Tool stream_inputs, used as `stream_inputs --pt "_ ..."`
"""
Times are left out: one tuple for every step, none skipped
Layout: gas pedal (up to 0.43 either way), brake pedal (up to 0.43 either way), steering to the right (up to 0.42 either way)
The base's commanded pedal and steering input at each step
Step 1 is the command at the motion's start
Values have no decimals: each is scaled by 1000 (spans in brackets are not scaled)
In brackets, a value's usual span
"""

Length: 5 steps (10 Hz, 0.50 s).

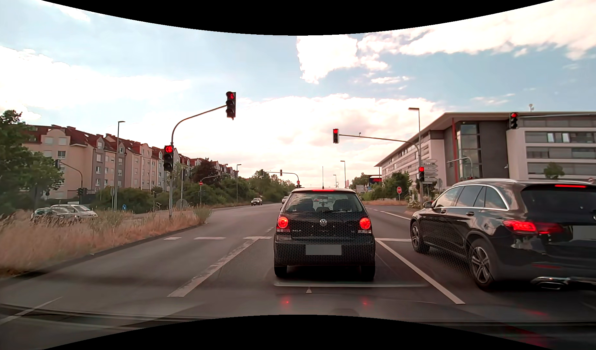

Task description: Follow the waypoints while adhering to traffic rules and regulations

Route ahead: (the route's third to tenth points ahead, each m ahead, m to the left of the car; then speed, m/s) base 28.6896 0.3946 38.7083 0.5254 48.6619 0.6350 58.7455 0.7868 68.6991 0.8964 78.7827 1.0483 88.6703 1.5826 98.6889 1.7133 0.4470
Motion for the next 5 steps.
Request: stream_inputs --pt "0 195 -3" --pt "0 195 -2" --pt "0 195 -2" --pt "0 195 -3" --pt "0 201 -2"
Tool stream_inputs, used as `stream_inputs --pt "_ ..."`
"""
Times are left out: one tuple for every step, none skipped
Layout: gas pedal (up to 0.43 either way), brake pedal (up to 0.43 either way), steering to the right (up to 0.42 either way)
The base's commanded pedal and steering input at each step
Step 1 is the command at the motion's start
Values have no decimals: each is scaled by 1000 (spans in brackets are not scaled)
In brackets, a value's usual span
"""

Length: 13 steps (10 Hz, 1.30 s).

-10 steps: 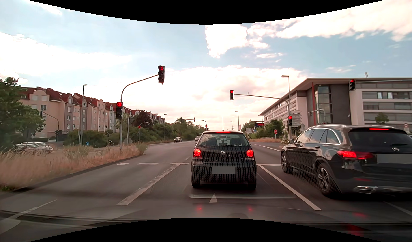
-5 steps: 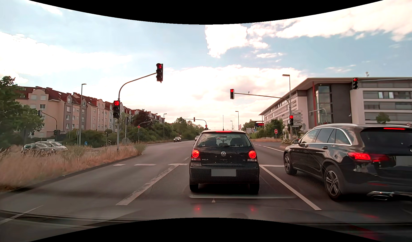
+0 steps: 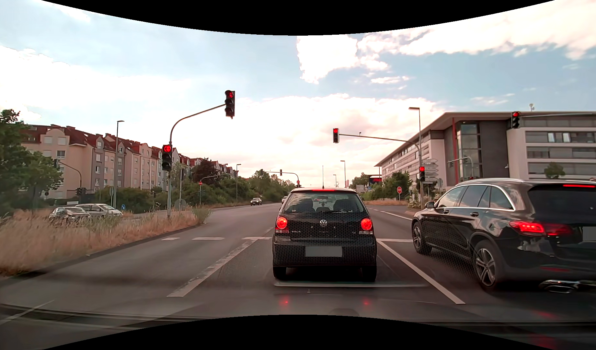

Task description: Follow the waypoints while adhering to traffic rules and regulations

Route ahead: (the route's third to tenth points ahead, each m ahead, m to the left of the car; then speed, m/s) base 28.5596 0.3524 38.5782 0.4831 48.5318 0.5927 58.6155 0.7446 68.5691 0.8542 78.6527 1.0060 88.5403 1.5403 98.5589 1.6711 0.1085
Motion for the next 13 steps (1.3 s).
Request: stream_inputs --pt "0 201 -3" --pt "0 201 -2" --pt "0 201 -3" --pt "0 201 -3" --pt "0 220 -3" --pt "0 232 -2" --pt "0 238 -2" --pt "0 250 -2" --pt "0 256 -3" --pt "0 262 -3" --pt "0 262 -3" --pt "0 268 -2" --pt "0 268 -2"
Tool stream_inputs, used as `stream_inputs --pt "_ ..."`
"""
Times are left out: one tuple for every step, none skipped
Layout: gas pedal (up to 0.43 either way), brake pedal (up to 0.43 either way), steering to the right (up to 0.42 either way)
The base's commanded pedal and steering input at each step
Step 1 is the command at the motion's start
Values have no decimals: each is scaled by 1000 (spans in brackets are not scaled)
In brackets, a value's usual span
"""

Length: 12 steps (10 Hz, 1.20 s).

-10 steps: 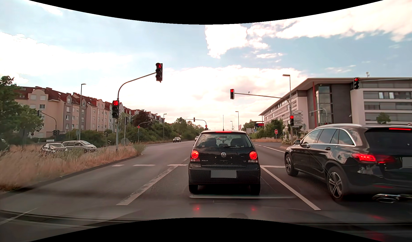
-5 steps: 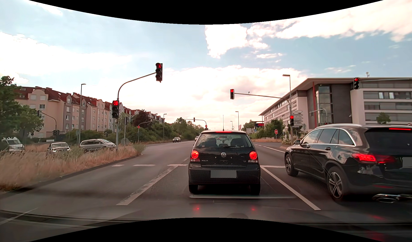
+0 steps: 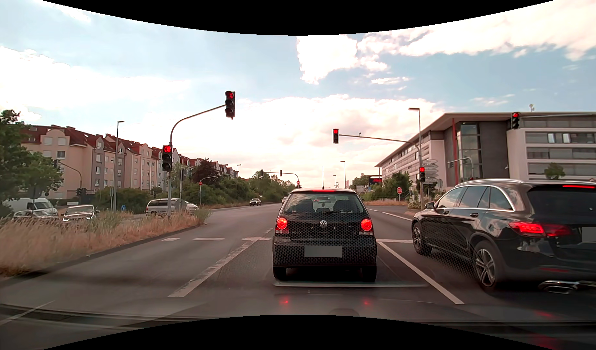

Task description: Follow the waypoints while adhering to traffic rules and regulations

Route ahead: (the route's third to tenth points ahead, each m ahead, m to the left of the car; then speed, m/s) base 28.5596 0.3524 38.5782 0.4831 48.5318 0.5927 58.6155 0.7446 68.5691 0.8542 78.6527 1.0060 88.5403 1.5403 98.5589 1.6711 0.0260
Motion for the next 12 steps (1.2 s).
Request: stream_inputs --pt "0 274 -2" --pt "0 274 -3" --pt "0 274 -3" --pt "0 274 -2" --pt "0 274 -3" --pt "0 280 -2" --pt "0 280 -3" --pt "0 280 -2" --pt "0 280 -3" --pt "0 280 -3" --pt "0 280 -2" --pt "0 274 -2"
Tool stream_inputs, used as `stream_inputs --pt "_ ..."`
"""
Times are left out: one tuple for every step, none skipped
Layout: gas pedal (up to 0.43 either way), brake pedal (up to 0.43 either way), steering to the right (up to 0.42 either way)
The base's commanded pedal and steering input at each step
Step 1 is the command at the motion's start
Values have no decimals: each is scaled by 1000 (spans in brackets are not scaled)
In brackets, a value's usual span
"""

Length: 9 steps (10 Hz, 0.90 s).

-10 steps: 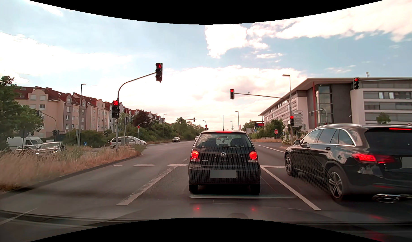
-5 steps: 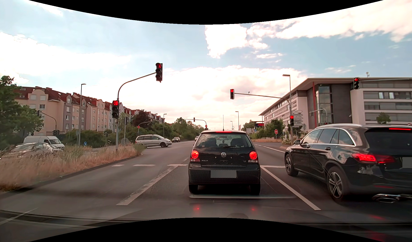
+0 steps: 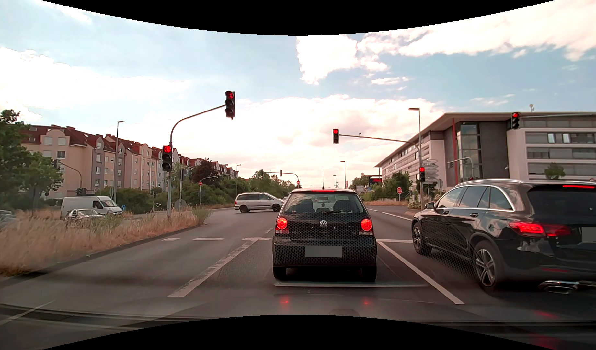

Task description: Follow the waypoints while adhering to traffic rules and regulations

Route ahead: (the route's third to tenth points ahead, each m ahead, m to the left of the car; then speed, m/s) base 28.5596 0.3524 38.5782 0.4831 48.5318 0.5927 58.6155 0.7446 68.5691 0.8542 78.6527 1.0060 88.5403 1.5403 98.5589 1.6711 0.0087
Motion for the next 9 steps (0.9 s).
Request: stream_inputs --pt "0 280 -2" --pt "0 280 -3" --pt "0 280 -3" --pt "0 280 -2" --pt "0 280 -2" --pt "0 280 -3" --pt "0 280 -3" --pt "0 287 -3" --pt "0 293 -3"
